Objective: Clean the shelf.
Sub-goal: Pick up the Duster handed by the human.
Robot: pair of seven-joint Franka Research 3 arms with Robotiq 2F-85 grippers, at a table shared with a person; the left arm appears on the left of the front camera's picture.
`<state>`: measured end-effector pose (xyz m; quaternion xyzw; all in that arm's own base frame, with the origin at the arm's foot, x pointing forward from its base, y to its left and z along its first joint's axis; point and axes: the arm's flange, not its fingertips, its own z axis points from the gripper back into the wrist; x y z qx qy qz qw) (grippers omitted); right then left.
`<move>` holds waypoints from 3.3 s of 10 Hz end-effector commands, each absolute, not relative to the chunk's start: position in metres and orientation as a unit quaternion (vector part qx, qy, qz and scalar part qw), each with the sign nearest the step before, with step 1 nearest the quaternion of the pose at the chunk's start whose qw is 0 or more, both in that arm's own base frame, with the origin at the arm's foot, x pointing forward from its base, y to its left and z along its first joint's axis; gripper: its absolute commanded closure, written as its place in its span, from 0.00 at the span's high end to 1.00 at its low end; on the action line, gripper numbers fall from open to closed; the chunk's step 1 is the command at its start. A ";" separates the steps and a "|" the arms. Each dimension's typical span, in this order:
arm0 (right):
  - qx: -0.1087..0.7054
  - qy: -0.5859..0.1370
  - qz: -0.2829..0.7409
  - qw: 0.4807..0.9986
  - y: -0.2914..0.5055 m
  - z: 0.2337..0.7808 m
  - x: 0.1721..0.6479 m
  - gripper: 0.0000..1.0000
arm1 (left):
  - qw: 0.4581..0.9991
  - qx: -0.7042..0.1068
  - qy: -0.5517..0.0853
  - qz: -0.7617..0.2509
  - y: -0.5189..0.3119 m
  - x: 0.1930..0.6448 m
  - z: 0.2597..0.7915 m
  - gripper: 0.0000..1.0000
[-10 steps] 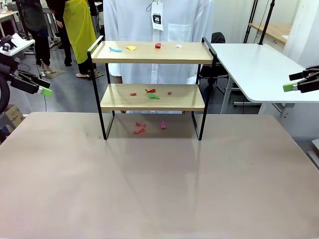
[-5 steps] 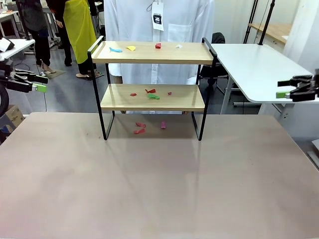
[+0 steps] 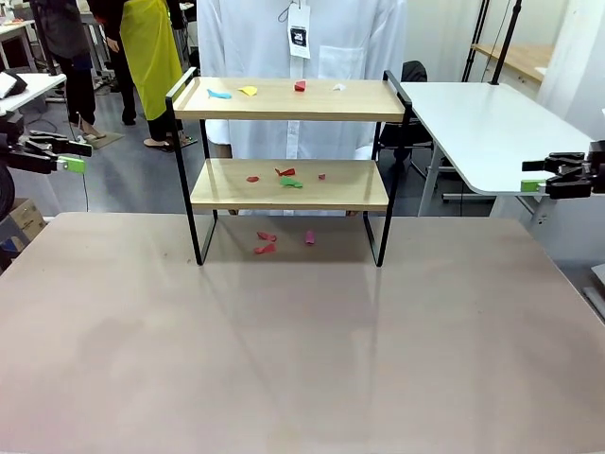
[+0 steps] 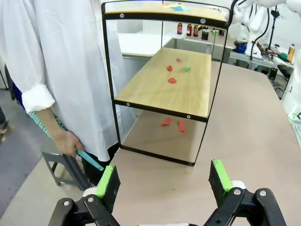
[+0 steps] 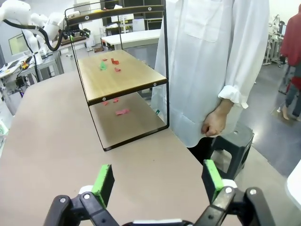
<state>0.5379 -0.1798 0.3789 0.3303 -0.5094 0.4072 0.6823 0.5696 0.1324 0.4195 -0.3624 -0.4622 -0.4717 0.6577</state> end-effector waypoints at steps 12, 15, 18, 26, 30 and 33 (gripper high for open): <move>0.401 -0.562 0.364 0.624 -0.205 0.356 0.575 1.00 | 0.558 -0.416 -0.535 -0.479 0.142 0.589 0.413 1.00; 0.392 -0.553 0.377 0.631 -0.205 0.352 0.571 1.00 | 0.563 -0.403 -0.542 -0.477 0.141 0.587 0.415 1.00; 0.392 -0.553 0.377 0.631 -0.205 0.352 0.571 1.00 | 0.565 -0.415 -0.527 -0.480 0.142 0.592 0.411 1.00; 0.392 -0.553 0.377 0.631 -0.205 0.352 0.571 1.00 | 0.565 -0.415 -0.527 -0.480 0.142 0.592 0.411 1.00; 0.392 -0.553 0.377 0.631 -0.205 0.352 0.571 1.00 | 0.565 -0.415 -0.527 -0.480 0.142 0.592 0.411 1.00; 0.392 -0.553 0.377 0.631 -0.205 0.352 0.571 1.00 | 0.565 -0.415 -0.527 -0.480 0.142 0.592 0.411 1.00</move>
